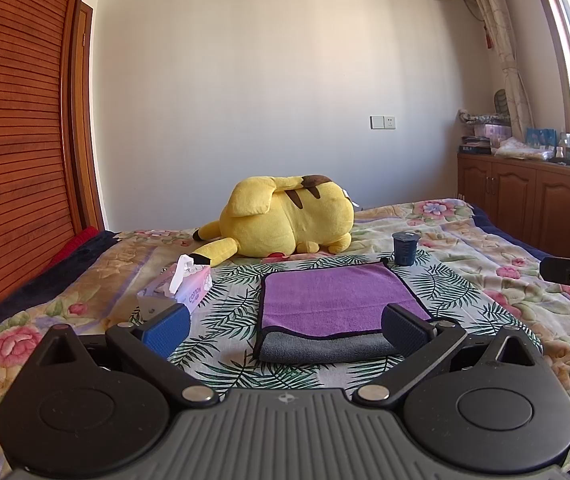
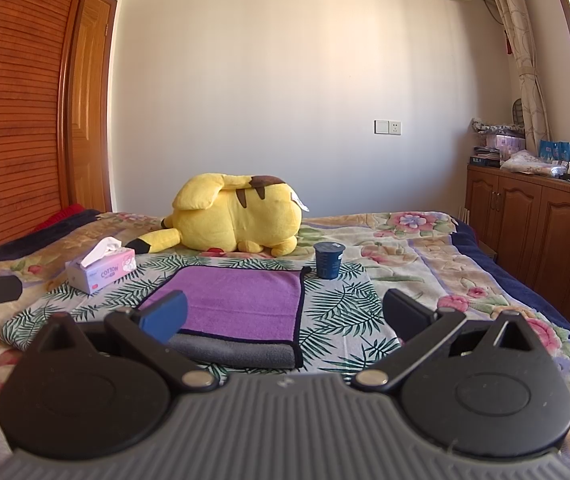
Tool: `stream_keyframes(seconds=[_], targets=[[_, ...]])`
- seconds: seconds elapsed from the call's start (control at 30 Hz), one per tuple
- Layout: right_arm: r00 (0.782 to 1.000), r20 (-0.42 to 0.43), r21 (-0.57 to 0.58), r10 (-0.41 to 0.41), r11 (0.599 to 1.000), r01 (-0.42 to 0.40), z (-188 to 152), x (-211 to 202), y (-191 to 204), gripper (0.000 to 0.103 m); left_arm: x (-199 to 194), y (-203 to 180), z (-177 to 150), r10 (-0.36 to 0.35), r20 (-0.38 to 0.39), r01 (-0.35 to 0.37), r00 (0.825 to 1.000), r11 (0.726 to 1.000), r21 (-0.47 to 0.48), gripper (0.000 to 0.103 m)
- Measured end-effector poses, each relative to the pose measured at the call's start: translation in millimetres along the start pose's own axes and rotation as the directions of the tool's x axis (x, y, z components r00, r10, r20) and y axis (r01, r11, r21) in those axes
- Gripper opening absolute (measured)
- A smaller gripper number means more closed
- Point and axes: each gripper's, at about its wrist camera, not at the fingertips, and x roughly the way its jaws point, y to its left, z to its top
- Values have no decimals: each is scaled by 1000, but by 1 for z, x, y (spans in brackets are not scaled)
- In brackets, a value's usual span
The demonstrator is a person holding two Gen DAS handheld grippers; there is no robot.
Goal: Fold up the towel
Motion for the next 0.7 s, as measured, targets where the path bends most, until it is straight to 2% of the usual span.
stream_keyframes(seconds=[0.7], targets=[[1000,-1,1,0,1000,0,0,0,1,103,1,-1,-1,0,-3,0,1000,1000,2,87]])
